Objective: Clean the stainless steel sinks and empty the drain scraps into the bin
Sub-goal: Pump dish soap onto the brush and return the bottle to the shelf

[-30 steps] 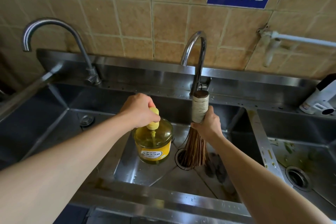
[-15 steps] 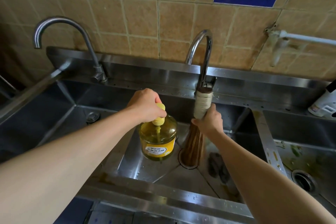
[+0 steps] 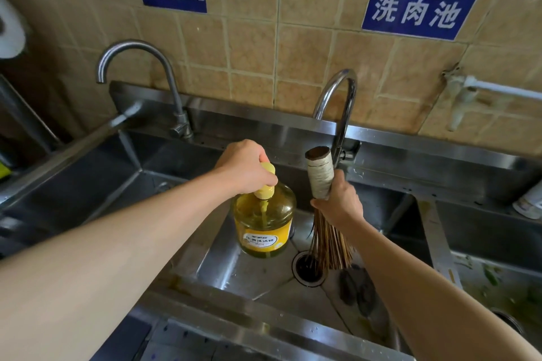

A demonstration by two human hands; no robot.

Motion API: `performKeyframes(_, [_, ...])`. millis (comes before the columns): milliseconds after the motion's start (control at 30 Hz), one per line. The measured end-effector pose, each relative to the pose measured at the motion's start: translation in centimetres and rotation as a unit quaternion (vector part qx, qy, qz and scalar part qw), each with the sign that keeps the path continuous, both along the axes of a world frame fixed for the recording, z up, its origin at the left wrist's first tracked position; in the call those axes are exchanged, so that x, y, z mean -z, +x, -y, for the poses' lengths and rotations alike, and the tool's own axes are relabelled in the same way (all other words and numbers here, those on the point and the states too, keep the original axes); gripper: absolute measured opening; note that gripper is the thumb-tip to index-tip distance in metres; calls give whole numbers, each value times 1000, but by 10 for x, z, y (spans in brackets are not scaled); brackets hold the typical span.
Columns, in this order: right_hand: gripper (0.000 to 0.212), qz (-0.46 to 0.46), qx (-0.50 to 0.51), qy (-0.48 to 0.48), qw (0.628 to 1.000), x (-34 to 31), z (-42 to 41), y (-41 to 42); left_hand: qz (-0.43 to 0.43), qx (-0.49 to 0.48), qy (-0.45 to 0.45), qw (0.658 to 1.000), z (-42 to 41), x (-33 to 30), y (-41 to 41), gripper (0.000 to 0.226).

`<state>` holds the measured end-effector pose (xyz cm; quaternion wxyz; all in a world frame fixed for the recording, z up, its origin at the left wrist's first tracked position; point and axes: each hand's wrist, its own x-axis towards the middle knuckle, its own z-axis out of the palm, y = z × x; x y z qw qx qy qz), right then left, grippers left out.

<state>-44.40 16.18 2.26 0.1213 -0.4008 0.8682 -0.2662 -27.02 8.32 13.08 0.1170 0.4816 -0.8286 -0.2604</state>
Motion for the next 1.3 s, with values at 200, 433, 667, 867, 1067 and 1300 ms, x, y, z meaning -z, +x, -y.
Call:
performKeyframes(200, [54, -4, -46, -39, 998, -17, 8, 6, -24, -27, -20, 999, -3, -18, 15, 32])
performKeyframes(433, [83, -31, -132, -81, 987, -40, 27, 25, -54, -69, -36, 995, -5, -48, 47, 30])
performKeyframes(667, [93, -41, -219, -85, 971, -72, 61, 72, -90, -139, -51, 985, 7, -74, 106, 26])
performKeyframes(867, [89, -29, -281, -83, 956, -95, 96, 141, -99, -189, -67, 975, 19, -91, 175, 24])
performKeyframes(1067, [86, -17, -328, -99, 939, -112, 128, 224, -115, -237, -78, 961, 37, -100, 260, 22])
performKeyframes(1300, [78, -43, -373, -98, 922, -127, 168, 337, -119, -272, -89, 951, 69, -106, 372, 20])
